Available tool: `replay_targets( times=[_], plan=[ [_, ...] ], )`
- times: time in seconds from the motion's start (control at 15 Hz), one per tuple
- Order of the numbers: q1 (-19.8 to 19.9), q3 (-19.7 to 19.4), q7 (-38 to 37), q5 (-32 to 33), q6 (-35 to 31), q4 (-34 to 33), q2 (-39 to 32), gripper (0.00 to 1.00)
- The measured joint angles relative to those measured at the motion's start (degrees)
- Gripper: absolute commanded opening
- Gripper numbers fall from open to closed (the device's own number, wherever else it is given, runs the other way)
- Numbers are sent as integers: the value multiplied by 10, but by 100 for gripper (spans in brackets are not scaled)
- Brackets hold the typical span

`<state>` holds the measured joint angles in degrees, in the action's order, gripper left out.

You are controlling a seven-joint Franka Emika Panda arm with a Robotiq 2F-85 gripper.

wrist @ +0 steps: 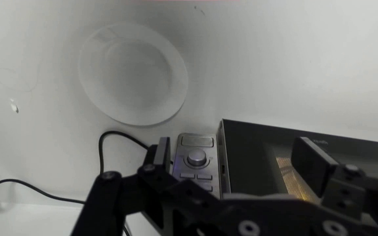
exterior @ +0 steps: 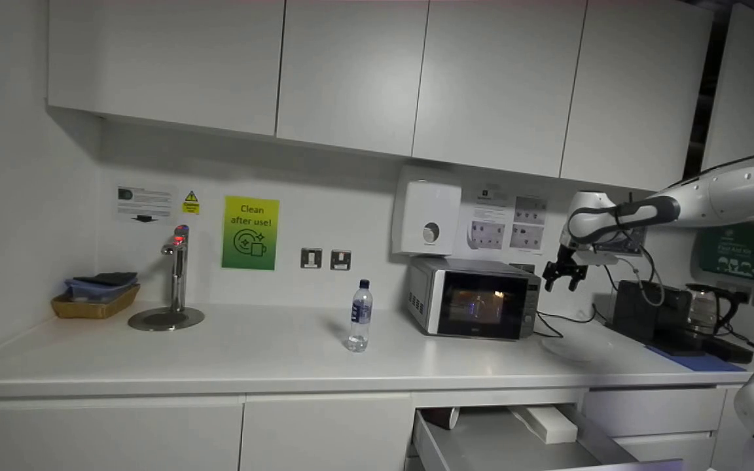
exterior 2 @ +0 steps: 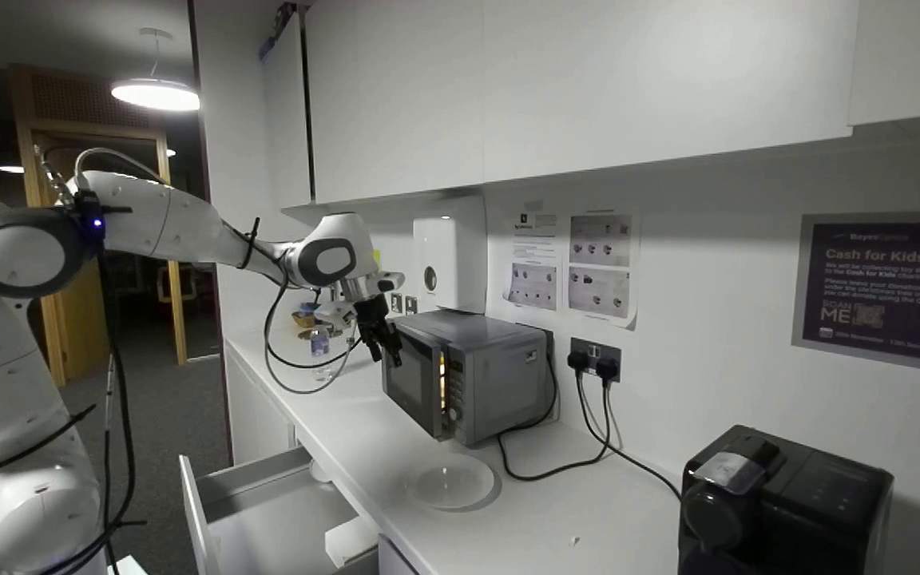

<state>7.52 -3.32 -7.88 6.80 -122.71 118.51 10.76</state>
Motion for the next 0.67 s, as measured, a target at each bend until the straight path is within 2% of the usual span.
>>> replay_targets(
  times=[0.67],
  plan=[
    [-11,0,0,-2,-1,-185,-129,100]
  ],
)
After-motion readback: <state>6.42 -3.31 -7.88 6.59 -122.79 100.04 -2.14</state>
